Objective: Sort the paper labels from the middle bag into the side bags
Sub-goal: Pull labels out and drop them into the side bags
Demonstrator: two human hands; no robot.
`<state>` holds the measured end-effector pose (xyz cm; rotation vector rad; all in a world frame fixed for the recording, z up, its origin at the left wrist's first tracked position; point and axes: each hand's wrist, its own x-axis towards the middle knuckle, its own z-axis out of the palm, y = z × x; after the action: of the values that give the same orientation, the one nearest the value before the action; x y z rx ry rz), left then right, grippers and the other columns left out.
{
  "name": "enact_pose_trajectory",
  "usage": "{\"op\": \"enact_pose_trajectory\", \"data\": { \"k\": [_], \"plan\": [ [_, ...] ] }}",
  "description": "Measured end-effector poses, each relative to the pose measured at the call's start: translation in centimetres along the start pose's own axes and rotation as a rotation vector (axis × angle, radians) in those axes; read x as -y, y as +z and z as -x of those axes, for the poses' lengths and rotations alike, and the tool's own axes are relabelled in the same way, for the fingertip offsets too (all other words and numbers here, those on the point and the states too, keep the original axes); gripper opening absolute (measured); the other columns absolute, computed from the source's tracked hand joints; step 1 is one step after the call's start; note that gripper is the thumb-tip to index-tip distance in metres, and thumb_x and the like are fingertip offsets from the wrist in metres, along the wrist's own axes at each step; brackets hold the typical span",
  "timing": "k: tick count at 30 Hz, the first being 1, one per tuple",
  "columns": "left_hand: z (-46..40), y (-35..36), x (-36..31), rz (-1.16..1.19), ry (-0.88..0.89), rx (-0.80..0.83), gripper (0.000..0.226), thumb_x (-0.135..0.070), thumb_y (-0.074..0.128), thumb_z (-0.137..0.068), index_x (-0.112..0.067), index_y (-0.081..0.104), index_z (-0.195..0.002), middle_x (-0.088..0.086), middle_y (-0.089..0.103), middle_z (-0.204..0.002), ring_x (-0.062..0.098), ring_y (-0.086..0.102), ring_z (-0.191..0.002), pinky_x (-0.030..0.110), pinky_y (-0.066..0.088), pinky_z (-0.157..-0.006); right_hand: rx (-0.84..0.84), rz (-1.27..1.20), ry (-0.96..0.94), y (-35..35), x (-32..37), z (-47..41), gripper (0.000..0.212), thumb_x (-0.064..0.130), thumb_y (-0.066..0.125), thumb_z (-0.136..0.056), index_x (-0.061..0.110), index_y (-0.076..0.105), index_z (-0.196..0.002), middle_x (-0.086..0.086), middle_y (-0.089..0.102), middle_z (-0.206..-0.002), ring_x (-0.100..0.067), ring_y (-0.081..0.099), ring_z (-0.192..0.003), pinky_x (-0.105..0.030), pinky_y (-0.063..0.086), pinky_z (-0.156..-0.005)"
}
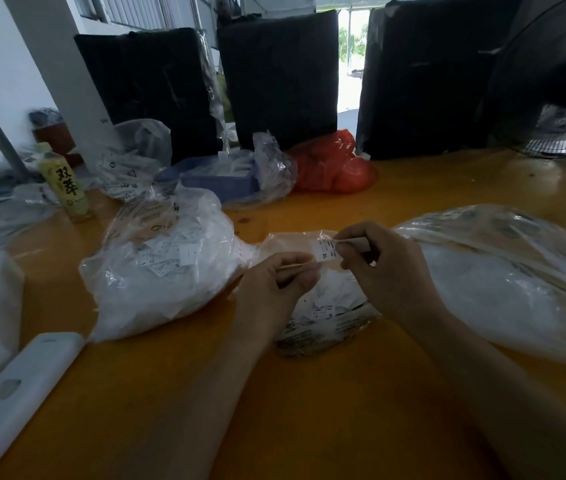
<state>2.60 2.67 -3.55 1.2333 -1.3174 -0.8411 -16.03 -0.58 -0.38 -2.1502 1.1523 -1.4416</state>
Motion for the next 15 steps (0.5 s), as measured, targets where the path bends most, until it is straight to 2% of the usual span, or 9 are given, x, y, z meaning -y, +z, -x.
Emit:
{"op": "enact_pose_trajectory", "data": {
  "k": [5, 8, 10, 13, 15],
  "plan": [
    [0.1, 0.0, -0.2, -0.044, 0.029, -0.005, 0.025, -0.027, 0.083, -0.089, -0.035, 0.072, -0.110, -0.017, 0.080, -0.103, -0.004, 0.073, -0.100, 0.008, 0.054, -0.079, -0.005, -0.021, -0.029, 0.1, 0.0, 0.0, 0.009, 0.021, 0.068, -0.095, 0.025, 0.068, -0.103, 0.022, 0.066, -0.085, 0.004, 0.067, -0.078, -0.009, 0.049, -0.065],
    [0.1, 0.0, -0.2, -0.037, 0.023, 0.000, 0.025, -0.026, 0.083, -0.089, -0.037, 0.071, -0.108, -0.018, 0.080, -0.101, -0.005, 0.074, -0.097, 0.006, 0.053, -0.076, 0.036, 0.008, -0.024, 0.3, -0.3, 0.1, 0.010, 0.020, 0.068, -0.095, 0.024, 0.068, -0.105, 0.015, 0.069, -0.088, 0.003, 0.067, -0.078, -0.009, 0.051, -0.067],
    [0.1, 0.0, -0.2, -0.017, 0.015, -0.002, 0.027, -0.023, 0.084, -0.089, -0.037, 0.070, -0.108, -0.015, 0.081, -0.101, -0.002, 0.075, -0.097, 0.009, 0.055, -0.078, 0.057, 0.030, -0.020, 0.4, -0.6, 0.0, 0.011, 0.019, 0.069, -0.095, 0.023, 0.069, -0.105, 0.016, 0.068, -0.088, 0.007, 0.065, -0.080, -0.006, 0.048, -0.068],
    [0.0, 0.1, -0.2, 0.055, -0.007, 0.007, 0.023, -0.017, 0.079, -0.093, -0.029, 0.071, -0.111, -0.005, 0.082, -0.102, 0.010, 0.078, -0.095, 0.024, 0.063, -0.082, 0.093, 0.069, -0.004, 0.5, -0.9, -0.1, 0.011, 0.021, 0.069, -0.094, 0.025, 0.069, -0.105, 0.017, 0.067, -0.089, 0.008, 0.063, -0.083, -0.005, 0.047, -0.067],
    [0.1, 0.1, -0.3, 0.077, -0.015, 0.008, 0.020, -0.017, 0.076, -0.095, -0.026, 0.071, -0.112, -0.004, 0.082, -0.100, 0.012, 0.079, -0.092, 0.030, 0.065, -0.078, 0.133, 0.103, 0.009, 0.5, -1.1, -0.2, 0.012, 0.022, 0.067, -0.096, 0.028, 0.069, -0.105, 0.018, 0.066, -0.090, 0.008, 0.062, -0.082, -0.006, 0.047, -0.066]
  ]
}}
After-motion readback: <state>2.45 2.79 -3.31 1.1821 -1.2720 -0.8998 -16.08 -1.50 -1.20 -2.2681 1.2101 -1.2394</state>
